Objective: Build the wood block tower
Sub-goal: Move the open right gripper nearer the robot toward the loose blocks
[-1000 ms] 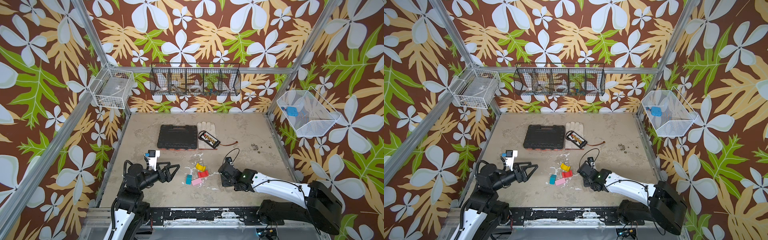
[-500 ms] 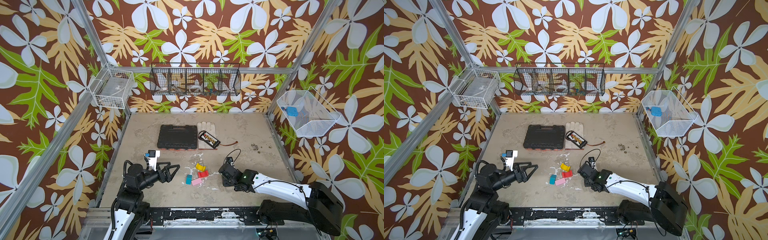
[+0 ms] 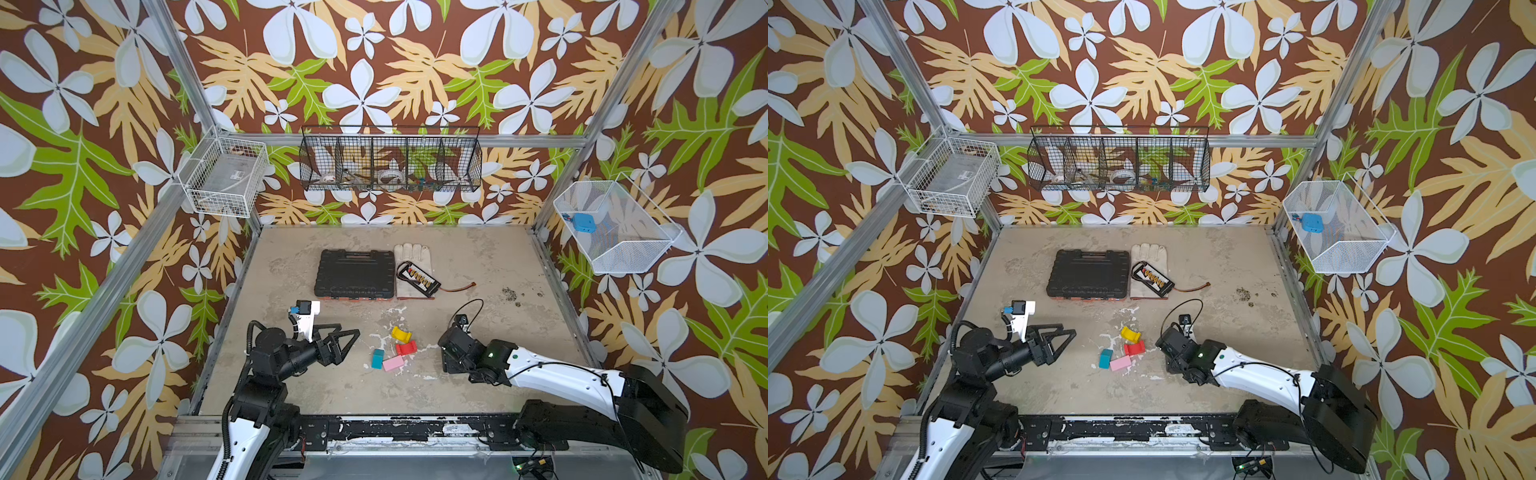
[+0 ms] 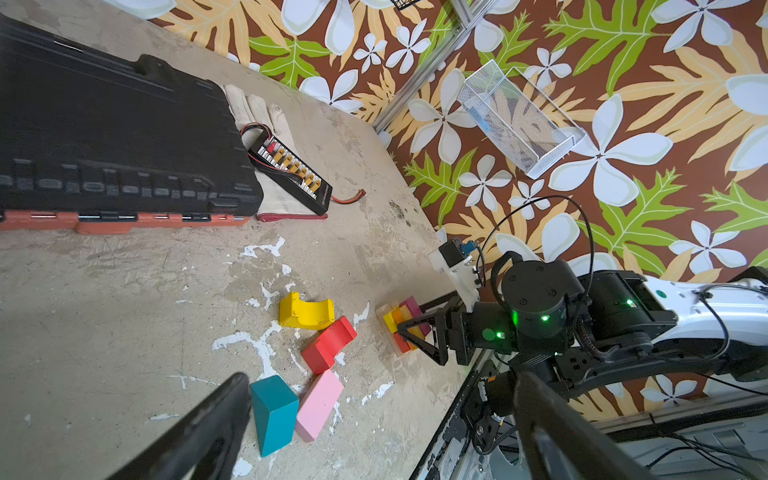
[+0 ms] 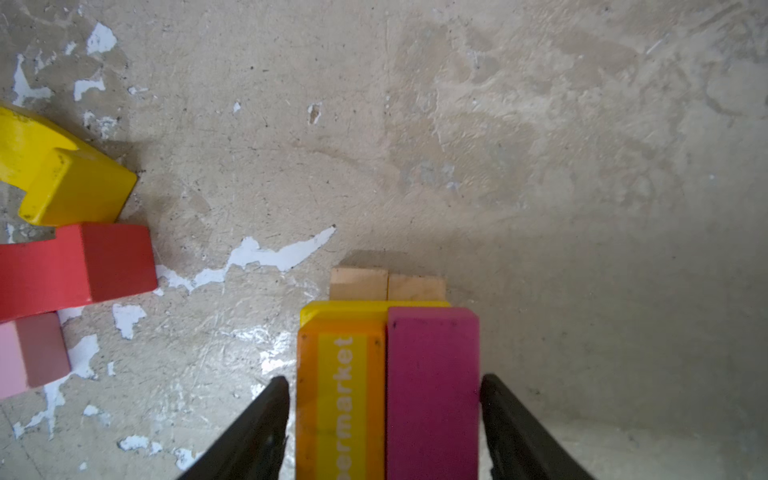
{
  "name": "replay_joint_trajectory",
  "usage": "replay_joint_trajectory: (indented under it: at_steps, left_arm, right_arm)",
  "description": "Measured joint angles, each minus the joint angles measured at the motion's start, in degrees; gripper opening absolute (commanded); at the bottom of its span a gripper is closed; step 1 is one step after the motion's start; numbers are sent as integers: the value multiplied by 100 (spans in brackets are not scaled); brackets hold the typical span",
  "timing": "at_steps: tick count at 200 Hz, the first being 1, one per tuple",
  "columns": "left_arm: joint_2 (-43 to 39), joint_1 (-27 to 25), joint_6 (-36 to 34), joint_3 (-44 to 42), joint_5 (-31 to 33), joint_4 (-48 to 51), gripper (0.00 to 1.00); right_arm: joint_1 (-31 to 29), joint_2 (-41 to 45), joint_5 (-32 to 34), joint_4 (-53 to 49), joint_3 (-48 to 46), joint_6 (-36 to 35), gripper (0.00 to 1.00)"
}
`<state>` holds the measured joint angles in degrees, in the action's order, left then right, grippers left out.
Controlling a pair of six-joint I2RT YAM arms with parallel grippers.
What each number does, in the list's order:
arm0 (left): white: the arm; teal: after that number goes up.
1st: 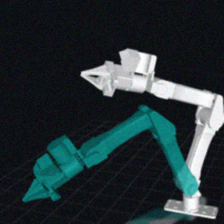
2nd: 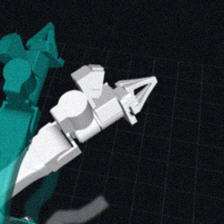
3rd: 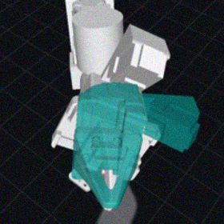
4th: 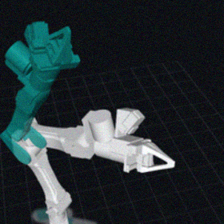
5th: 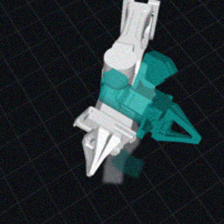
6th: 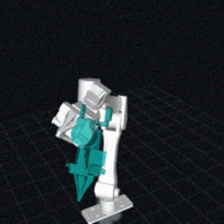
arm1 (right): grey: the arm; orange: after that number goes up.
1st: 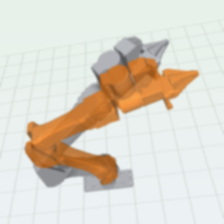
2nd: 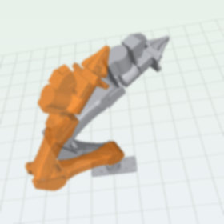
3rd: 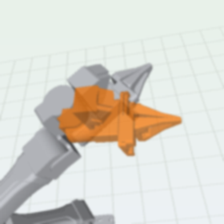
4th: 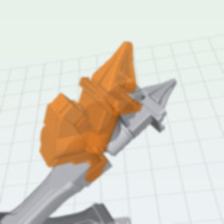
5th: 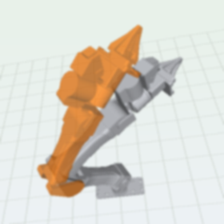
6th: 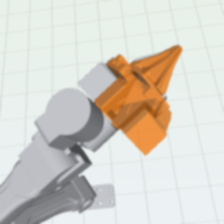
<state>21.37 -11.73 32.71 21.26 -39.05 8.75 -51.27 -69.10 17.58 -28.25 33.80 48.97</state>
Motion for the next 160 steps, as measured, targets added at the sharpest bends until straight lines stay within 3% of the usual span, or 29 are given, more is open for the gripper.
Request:
replay_joint_trajectory:
  at_steps: [96,160]
  left_arm:
    - [2,0,2,0,0,-4,100]
    - [20,0,2,0,2,-42,100]
  right_arm:
    - [-76,796,463,-767,949,-212,90]
    - [-1298,977,837,-240,1366,-645,92]
